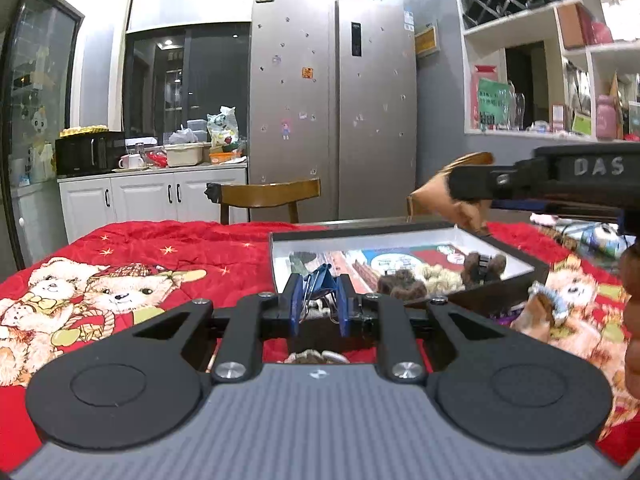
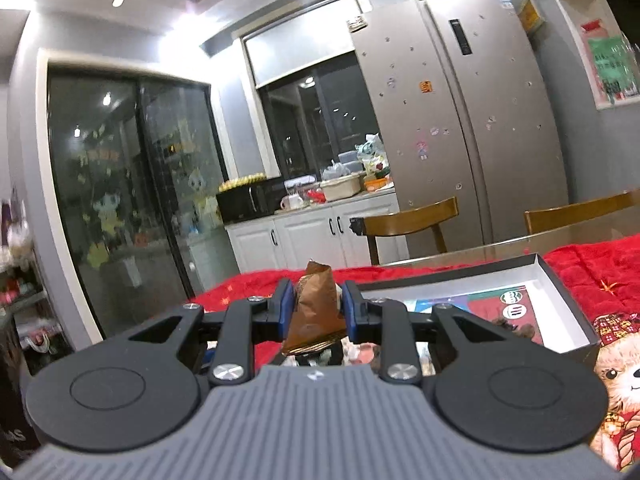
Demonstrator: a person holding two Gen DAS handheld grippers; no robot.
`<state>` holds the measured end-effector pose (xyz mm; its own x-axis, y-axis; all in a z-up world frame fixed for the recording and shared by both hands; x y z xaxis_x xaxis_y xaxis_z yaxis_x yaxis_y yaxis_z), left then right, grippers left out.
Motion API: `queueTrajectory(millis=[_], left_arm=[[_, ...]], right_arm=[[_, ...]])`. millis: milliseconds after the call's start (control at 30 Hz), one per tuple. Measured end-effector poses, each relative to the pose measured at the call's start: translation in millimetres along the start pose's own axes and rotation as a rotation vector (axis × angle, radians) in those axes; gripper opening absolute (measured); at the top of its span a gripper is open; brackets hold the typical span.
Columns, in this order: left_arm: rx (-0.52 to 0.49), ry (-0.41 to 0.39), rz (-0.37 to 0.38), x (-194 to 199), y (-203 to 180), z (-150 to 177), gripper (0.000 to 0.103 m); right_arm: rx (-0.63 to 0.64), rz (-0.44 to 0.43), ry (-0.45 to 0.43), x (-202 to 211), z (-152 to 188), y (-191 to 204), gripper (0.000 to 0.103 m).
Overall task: Organize objects
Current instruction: 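Carry the blue clip and brown bag over the black box with both grippers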
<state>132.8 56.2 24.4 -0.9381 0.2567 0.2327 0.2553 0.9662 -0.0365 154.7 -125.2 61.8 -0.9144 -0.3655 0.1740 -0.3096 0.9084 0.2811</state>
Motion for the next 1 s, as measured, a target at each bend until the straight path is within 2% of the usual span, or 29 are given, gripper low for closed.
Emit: queueTrajectory(millis=[167, 333, 467, 500, 633, 700, 767, 833, 900, 1000], left_arm=[[0.025, -0.043, -0.013, 7.6, 9.5, -18.8, 0.022], [0.023, -0.115, -0.016, 24.9, 16.1, -52.3, 0.022], [0.019, -0.157, -0.007, 36.4, 17.6, -80.1, 0.022], [0.011, -0.163, -0.003, 38.9, 16.2, -87.6, 0.022], [0.010, -0.184, 0.008, 43.0, 13.1, -110.6, 0.022], [0.023, -0.171, 0.019, 38.6, 12.7, -114.1, 0.022], [0.055, -0.121, 0.012, 32.4, 12.9, -106.3, 0.022], [0.100, -0.035, 0.018, 32.0, 12.5, -86.4, 0.022], [0.121, 0.039, 0.065, 41.8, 7.8, -61.9, 0.022], [0.080, 0.069, 0.079, 57.2, -4.8, -33.4, 0.022]], right_arm=[[-0.054, 0.000, -0.007, 7.3, -22.6, -14.9, 0.029], [-0.133, -0.028, -0.010, 7.3, -44.4, -25.1, 0.029], [-0.165, -0.051, -0.017, 3.7, -56.3, -24.6, 0.025], [-0.175, -0.060, -0.016, 2.1, -59.9, -23.9, 0.018], [-0.176, -0.087, -0.008, -4.4, -68.7, -18.6, 0.018], [-0.148, -0.030, 0.017, -11.3, -59.7, -19.5, 0.017], [-0.137, 0.018, 0.083, -14.5, -40.0, -24.7, 0.018], [-0.135, 0.061, 0.148, -8.5, -15.4, -32.2, 0.020], [-0.091, 0.083, 0.176, 2.4, 7.2, -35.7, 0.022], [-0.035, 0.139, 0.222, 9.1, 38.0, -40.7, 0.031]])
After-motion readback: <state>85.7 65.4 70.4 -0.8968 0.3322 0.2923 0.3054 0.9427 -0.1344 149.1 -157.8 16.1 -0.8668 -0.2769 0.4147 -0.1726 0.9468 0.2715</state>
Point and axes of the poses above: each gripper's, at about its wrist camera, not at the fingertips, and x roughly against the way its jaws point, y to its left, z to its underside, the point moved 8 cm from there along -x, roughly the way its jaws point, and after that the axes turned 10 degrees about z, right-handed, at the moved point
